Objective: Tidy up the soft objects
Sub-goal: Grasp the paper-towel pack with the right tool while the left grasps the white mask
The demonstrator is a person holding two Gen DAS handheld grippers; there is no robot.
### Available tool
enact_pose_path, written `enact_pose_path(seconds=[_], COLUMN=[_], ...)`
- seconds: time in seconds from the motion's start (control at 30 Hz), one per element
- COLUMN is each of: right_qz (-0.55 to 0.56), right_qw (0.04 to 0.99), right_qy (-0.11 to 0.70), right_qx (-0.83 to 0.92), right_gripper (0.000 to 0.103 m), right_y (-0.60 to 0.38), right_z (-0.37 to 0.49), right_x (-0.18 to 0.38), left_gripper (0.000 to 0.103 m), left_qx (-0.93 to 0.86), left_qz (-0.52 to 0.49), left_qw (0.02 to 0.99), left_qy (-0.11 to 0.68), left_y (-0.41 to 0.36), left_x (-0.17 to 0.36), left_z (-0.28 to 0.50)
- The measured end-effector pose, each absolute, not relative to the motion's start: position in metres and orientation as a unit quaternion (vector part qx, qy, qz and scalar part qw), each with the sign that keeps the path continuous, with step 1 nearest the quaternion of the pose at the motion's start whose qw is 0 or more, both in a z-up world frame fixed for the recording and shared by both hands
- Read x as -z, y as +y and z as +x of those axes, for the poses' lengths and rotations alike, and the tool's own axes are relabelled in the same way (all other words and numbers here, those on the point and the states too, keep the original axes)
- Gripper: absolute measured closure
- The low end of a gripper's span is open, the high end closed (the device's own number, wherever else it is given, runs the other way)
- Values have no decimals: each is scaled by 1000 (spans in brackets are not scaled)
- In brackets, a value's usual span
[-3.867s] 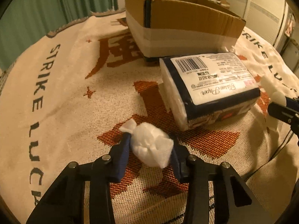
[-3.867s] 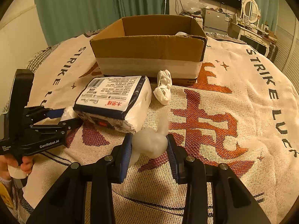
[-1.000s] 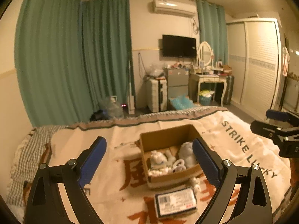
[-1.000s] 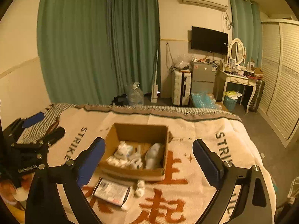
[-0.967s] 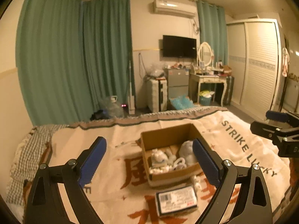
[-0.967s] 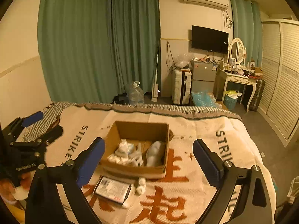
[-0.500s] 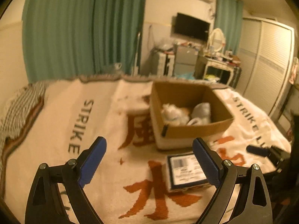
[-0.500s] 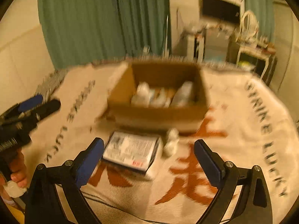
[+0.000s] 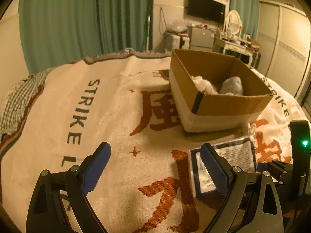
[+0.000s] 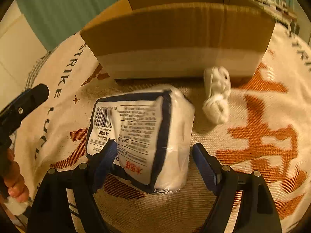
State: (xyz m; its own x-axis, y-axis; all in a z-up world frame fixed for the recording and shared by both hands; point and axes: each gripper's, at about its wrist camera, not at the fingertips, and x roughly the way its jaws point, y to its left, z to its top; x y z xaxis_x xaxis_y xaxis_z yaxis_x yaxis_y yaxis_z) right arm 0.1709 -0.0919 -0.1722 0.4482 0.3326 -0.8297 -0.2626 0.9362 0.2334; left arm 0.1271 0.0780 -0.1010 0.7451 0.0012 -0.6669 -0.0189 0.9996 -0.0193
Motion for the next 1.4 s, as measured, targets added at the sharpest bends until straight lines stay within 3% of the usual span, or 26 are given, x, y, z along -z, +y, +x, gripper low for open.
enact_pose_path(seconds=[0.27,0.5,0.83,1.1,1.2,1.4], right_qz=[14,24,-6,17,11,22], right_qw=[878,909,926,924,918,904], right_qy=[439,377,361,365,373,398], right_qx=[-190,-177,-111,-113,-131,-154], right_gripper=[60,61,61,61,61,61], right_y=[-84,-138,-240,-285,-287,-284], right_z=[140,109,120,150,160,180], right_x=[139,74,30,61,79,107], left_gripper=[8,8,10,10,18,18], left_qx=[-17,4,24,0,-3,8], left_qz=[1,8,-29,-52,-37,-11], left_qw=[937,944,941,930,925,915], left_qy=[348,330,335,365,377,403], left_y=[75,54,-20,-71,-85,-97], left_x=[81,51,23,76,104,143], left_z=[112,94,119,155,163,174])
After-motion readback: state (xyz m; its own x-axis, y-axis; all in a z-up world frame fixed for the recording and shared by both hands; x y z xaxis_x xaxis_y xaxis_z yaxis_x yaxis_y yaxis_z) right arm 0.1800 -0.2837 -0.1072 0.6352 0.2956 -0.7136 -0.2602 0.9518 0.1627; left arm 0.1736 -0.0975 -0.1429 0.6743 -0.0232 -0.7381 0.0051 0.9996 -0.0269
